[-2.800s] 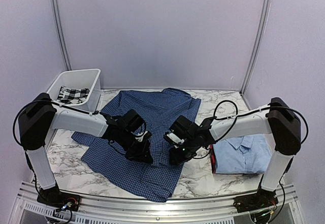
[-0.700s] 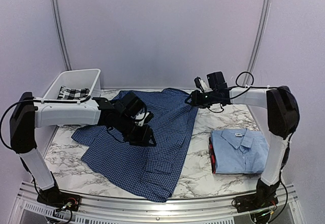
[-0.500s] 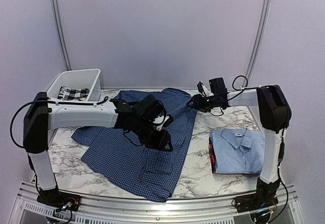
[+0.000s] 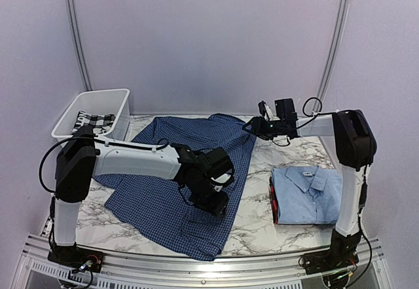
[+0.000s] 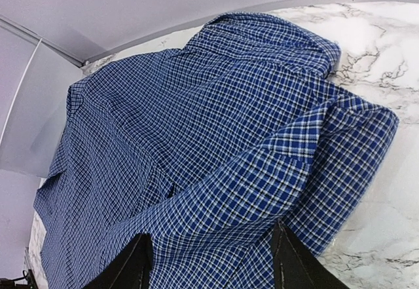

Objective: Fold and stack the long sleeve shirts
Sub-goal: Adjust the sleeve of the 1/3-folded shirt.

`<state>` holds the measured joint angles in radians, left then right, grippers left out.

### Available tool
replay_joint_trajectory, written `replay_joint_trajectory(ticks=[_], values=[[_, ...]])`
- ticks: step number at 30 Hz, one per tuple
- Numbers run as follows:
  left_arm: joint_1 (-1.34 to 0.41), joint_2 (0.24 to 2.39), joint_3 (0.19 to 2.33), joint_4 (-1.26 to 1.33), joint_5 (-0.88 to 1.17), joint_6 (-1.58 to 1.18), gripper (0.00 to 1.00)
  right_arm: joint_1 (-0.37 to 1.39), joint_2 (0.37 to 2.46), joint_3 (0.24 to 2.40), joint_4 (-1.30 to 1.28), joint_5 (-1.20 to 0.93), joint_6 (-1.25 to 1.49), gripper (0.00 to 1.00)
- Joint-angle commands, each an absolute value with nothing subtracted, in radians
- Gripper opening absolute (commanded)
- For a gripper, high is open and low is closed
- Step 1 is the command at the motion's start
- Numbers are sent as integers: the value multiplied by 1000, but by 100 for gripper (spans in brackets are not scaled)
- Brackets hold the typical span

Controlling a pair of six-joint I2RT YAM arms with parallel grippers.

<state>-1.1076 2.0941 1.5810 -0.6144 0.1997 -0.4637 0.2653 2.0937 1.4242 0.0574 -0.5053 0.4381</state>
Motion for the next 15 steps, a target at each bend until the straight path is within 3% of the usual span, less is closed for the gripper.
replay_joint_trajectory(ticks=[1, 7, 15], values=[[-1147, 2123, 1638, -691, 140, -445, 51, 261, 2066, 1429, 92, -511, 438, 58], [-1175, 2166, 1709, -774, 54, -427, 51, 261, 2059, 1433, 90, -507, 438, 58], [-1195, 2204, 1747, -804, 23, -413, 42, 261, 2050, 1427, 89, -511, 439, 58]])
